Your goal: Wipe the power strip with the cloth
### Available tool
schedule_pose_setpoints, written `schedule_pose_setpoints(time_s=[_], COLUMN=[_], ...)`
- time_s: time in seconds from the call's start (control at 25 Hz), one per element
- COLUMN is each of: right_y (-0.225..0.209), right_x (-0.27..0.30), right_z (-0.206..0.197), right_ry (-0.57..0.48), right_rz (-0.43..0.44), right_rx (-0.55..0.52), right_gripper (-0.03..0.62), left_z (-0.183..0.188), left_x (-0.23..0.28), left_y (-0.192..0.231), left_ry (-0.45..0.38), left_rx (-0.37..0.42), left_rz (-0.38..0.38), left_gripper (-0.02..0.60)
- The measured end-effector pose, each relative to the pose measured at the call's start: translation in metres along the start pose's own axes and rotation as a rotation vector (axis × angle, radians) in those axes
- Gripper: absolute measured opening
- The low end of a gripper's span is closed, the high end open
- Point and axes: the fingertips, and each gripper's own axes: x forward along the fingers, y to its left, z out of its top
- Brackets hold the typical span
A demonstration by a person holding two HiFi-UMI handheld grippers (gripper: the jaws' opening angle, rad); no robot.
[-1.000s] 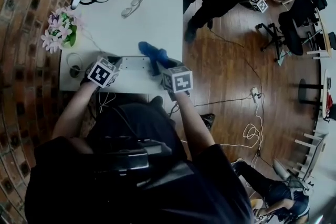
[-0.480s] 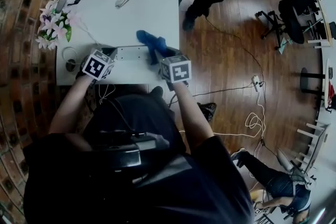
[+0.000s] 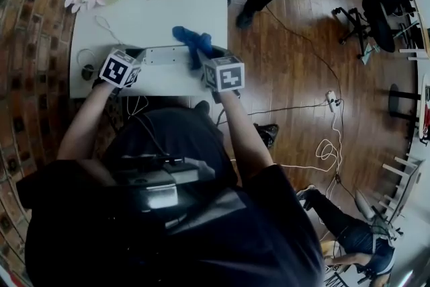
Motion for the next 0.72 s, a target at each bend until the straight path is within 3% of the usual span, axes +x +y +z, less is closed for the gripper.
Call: schedule_pose_setpoints(time_s=[0.28,0.72], right_y=[-0.0098,-0.0033], right_x=[0.0003,0.0041], right_z=[0.0035,0.0055], right_ry=[-0.006,0.084], right_rz=[0.006,-0.055], right_rx=[-0.006,-0.135], right_gripper=[0.092,0.091], left_z=[-0.0016,-0.0017], left_x=[0.0000,-0.0024], left_y=[0.0017,0.0035], left_ry=[0.008,-0.007], left_rx=[-0.015,-0.032], left_rz=[0.018,-0.002], left_gripper=[0.011,0.009])
